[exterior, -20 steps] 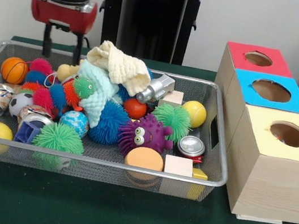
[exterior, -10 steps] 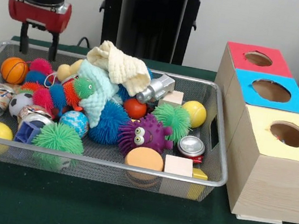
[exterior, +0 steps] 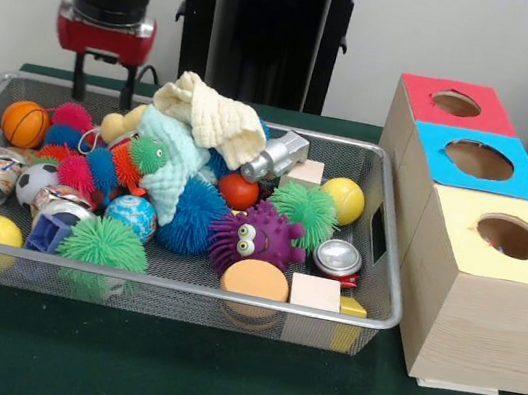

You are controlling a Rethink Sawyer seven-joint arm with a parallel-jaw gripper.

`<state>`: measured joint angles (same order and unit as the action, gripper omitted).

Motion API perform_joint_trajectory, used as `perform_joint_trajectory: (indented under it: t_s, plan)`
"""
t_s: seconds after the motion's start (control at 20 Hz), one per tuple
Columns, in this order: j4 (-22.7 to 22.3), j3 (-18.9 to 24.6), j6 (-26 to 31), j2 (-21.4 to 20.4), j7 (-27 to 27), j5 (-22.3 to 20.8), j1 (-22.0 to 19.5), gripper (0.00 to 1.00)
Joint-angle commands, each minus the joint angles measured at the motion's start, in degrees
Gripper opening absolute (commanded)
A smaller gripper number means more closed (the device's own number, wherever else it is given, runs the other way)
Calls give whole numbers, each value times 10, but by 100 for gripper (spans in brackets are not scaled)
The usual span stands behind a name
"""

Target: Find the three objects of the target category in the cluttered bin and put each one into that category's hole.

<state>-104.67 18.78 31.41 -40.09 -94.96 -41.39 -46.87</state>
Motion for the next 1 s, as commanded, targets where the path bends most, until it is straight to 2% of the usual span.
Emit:
perform_joint_trajectory:
  t_s: [0.05, 0.35, 0.55, 0.85, 1.0]
  plan:
    - [-70, 9, -62, 30, 4, -51, 23, 100]
    - [-66, 7, -77, 45, 3, -54, 21, 100]
    - [-66, 7, -76, 39, 11, -55, 19, 100]
    - [-59, 18, -65, 50, 48, -61, -13, 100]
    - [-56, 26, -58, 49, 79, -66, -44, 100]
